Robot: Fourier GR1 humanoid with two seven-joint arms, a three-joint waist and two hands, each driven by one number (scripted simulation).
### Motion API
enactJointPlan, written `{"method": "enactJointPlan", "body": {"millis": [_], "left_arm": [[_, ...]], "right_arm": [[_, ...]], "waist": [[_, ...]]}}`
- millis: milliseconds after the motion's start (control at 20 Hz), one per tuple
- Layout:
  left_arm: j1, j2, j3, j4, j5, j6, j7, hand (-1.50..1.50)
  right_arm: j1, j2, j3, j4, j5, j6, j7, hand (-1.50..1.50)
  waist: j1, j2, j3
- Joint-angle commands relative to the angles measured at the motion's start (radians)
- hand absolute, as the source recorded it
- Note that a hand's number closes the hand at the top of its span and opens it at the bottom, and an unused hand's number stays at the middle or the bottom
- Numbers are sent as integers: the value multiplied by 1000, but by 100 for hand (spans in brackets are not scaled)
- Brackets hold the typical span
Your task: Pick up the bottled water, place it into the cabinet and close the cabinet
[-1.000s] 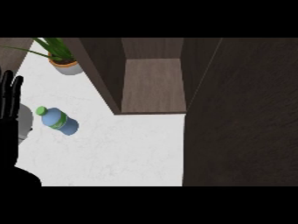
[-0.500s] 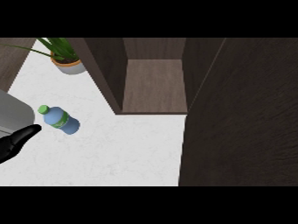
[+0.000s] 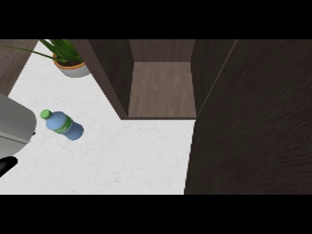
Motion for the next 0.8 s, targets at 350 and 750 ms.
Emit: {"method": "enactJointPlan", "body": {"millis": [350, 750], "left_arm": [[6, 40, -1, -76, -42, 22, 125, -150], [14, 42, -27, -58, -62, 36, 153, -150]], "right_arm": [[-48, 29, 181, -53, 194, -121, 77, -150], [-63, -17, 215, -94, 215, -162, 136, -150]], "waist": [[0, 0, -1], [-2, 0, -1]]}}
